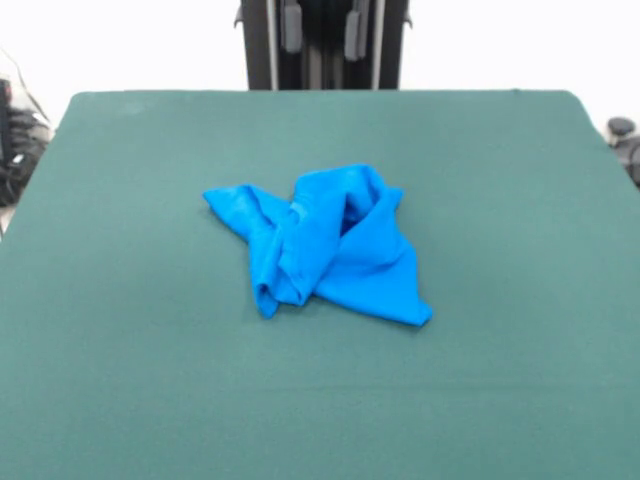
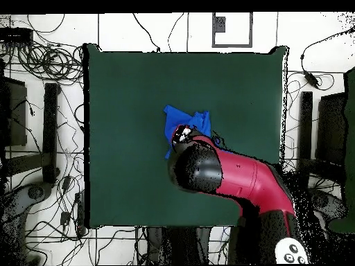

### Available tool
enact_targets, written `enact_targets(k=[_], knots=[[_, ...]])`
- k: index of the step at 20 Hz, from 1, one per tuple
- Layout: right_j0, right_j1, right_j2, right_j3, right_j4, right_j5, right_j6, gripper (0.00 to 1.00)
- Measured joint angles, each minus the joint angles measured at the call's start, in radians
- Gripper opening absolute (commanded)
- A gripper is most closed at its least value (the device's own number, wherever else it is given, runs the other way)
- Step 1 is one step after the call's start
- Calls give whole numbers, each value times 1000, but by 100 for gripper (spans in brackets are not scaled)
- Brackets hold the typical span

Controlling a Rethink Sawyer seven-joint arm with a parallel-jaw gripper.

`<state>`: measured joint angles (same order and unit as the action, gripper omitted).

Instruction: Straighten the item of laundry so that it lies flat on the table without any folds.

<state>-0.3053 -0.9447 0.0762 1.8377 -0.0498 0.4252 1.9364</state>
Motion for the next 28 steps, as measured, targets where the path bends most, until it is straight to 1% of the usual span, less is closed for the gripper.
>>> enact_targets(k=[11,15,23,28], knots=[[-13,75,8,-35,-58,-42,0,100],[-36,123,16,-60,-85,-77,0,100],[-52,182,21,-88,-115,-130,0,100],[-42,194,21,-106,-124,-132,0,100]])
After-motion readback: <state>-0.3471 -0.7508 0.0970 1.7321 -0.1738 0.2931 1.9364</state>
